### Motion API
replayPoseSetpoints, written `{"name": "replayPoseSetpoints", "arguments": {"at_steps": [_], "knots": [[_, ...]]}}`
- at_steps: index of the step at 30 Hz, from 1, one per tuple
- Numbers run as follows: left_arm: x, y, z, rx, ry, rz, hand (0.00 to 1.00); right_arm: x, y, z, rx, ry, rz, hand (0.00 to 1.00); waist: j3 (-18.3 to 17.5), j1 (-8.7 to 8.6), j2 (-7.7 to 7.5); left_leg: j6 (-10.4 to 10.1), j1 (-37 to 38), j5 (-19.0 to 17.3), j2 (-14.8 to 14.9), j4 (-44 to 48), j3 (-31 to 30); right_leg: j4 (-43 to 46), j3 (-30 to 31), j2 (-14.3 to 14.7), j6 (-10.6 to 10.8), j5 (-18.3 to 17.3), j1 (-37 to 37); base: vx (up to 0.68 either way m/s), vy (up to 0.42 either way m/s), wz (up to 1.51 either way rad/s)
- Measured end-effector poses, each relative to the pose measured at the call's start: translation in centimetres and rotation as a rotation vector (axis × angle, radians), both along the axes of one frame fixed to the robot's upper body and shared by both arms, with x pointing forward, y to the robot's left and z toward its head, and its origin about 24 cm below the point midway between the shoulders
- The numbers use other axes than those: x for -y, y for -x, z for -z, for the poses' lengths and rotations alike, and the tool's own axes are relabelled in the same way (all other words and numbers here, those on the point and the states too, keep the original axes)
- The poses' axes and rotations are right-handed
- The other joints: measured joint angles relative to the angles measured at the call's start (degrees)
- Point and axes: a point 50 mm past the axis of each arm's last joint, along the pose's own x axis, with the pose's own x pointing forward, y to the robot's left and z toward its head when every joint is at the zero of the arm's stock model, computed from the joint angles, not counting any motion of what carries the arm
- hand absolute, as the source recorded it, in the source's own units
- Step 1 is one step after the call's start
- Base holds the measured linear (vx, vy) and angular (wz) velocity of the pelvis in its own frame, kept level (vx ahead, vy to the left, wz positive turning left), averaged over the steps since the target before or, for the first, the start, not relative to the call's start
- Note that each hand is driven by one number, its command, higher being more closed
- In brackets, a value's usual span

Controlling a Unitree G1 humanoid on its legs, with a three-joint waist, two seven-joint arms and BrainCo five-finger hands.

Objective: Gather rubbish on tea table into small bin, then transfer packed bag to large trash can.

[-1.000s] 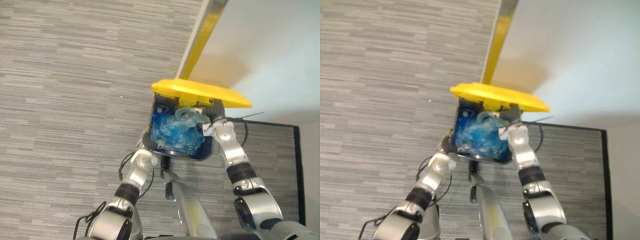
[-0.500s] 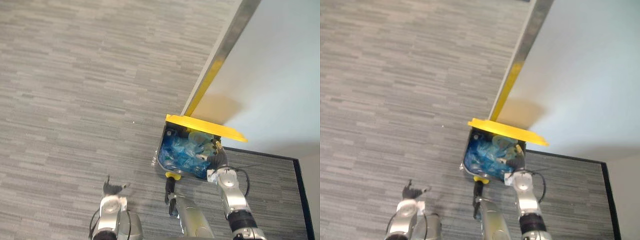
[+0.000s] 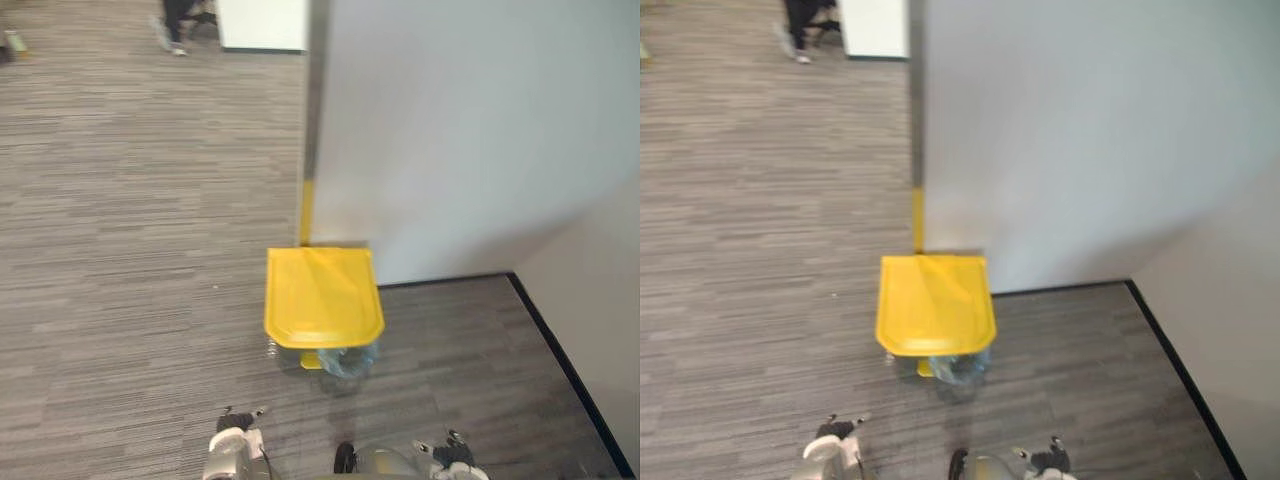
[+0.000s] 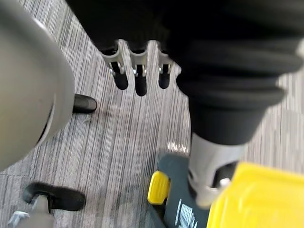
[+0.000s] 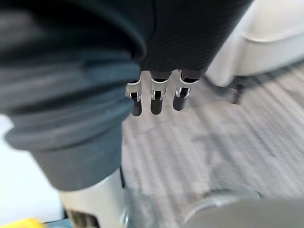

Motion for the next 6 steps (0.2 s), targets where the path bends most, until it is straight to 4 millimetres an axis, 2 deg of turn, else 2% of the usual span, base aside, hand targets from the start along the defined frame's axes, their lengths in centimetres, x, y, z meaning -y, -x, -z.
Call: {"name": "replayPoseSetpoints", "arguments": {"at_steps": [2, 4, 6], "knots": [[0.01, 0.51, 0.23, -0.014, 0.014, -0.014, 0.00, 0.16, -0.40, 0.08, -0.006, -0.004, 0.010, 0.00, -1.02, -0.04, 1.99, 0.92, -0.08, 0.86, 0.45, -1.40, -0.56, -3.64, 0.92, 1.60, -0.64, 2.36, 0.14, -0.03, -0.061, -0.39], [0.11, 0.86, 0.41, -0.026, 0.023, -0.020, 0.00, -0.01, -0.35, 0.30, -0.020, -0.019, 0.020, 0.00, -1.22, -0.14, 2.60, 1.47, 0.04, 1.39, 0.29, -2.58, -1.14, -5.36, 1.04, 2.02, -0.70, 3.36, 0.66, -0.01, -0.011, -0.06], [0.13, 1.06, 0.51, -0.032, 0.026, -0.023, 0.00, -0.13, -0.61, 0.34, -0.020, -0.028, 0.023, 0.00, -1.20, -0.12, 2.56, 1.41, 0.48, 1.60, 0.07, -3.16, -1.22, -6.69, 1.08, 2.00, -0.42, 4.09, 1.46, 0.00, 0.000, 0.00]]}}
